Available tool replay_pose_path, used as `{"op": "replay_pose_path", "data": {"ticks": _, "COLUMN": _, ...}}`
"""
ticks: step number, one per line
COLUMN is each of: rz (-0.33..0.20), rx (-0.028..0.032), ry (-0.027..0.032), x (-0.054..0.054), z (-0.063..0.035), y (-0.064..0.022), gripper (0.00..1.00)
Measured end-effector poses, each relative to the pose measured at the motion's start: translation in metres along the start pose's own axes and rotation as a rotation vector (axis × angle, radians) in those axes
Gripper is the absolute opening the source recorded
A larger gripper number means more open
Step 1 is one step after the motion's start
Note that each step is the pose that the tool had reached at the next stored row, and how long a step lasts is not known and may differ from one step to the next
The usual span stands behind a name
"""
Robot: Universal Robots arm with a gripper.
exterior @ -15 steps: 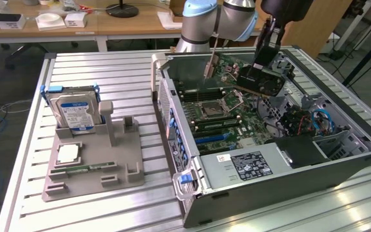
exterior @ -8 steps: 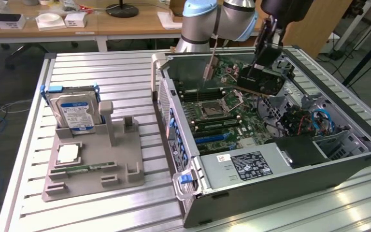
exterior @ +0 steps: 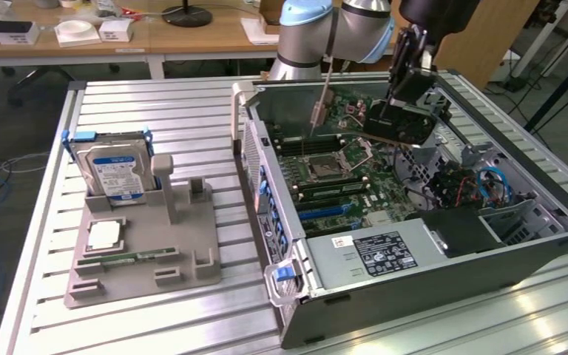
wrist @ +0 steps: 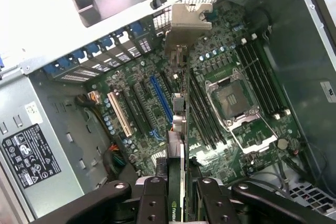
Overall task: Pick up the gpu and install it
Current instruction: 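Insert the gpu into the slot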
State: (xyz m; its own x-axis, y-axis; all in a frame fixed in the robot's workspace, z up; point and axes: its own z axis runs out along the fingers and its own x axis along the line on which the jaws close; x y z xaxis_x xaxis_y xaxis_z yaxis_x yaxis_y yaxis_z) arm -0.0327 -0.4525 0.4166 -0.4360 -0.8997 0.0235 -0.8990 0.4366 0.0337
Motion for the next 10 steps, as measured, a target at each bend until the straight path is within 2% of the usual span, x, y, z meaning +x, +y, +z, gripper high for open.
{"op": "replay_pose_path", "data": {"ticks": 10, "rz": -0.073, "rx": 0.0017, "ry": 0.0025, "x": 0.0, "z": 0.0002, "y": 0.0, "gripper": 0.26}}
